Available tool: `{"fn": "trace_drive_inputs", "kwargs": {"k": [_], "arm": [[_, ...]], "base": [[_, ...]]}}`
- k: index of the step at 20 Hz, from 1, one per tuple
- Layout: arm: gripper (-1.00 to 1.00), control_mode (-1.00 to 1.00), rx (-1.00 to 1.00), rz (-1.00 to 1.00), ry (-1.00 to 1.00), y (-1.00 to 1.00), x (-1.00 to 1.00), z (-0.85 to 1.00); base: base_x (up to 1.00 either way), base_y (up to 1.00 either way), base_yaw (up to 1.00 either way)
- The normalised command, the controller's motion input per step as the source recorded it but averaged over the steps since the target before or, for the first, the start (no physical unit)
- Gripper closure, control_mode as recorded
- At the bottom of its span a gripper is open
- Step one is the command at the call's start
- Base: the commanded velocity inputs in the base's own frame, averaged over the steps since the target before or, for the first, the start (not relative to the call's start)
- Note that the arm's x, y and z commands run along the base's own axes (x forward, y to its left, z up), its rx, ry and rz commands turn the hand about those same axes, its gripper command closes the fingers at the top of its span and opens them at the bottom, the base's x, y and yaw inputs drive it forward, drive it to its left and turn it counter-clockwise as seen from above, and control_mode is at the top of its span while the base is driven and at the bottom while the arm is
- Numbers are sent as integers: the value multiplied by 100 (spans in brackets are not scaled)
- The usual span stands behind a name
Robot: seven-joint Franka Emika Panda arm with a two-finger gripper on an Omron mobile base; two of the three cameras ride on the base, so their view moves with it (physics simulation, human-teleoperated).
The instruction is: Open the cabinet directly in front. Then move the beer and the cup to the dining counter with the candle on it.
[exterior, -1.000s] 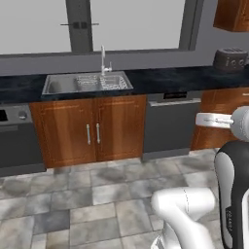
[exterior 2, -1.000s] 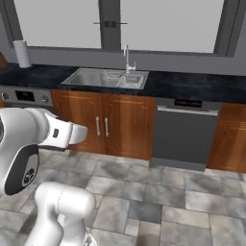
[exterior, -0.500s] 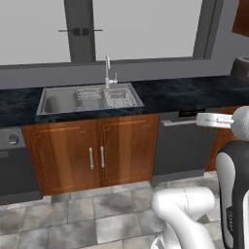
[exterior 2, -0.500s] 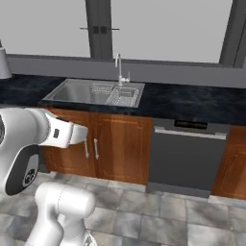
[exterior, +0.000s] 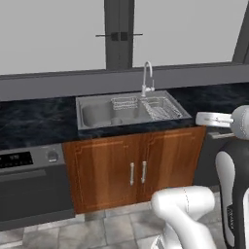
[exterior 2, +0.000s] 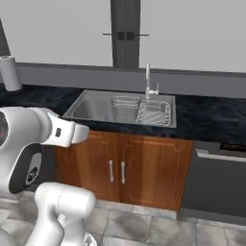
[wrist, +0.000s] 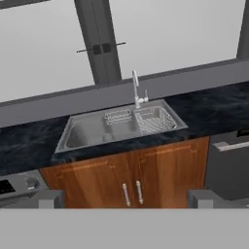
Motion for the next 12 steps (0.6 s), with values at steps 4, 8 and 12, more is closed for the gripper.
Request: {"fn": "trace_drive_inputs", "kwargs": {"k": [4,8,12], "arm": [[-100,100,0,0,0,0,0,0],[-100,100,0,0,0,0,0,0],[-100,100,0,0,0,0,0,0]], "base": [[-4,100,-9],[-71,100,-9],[-59,100,-10]]}}
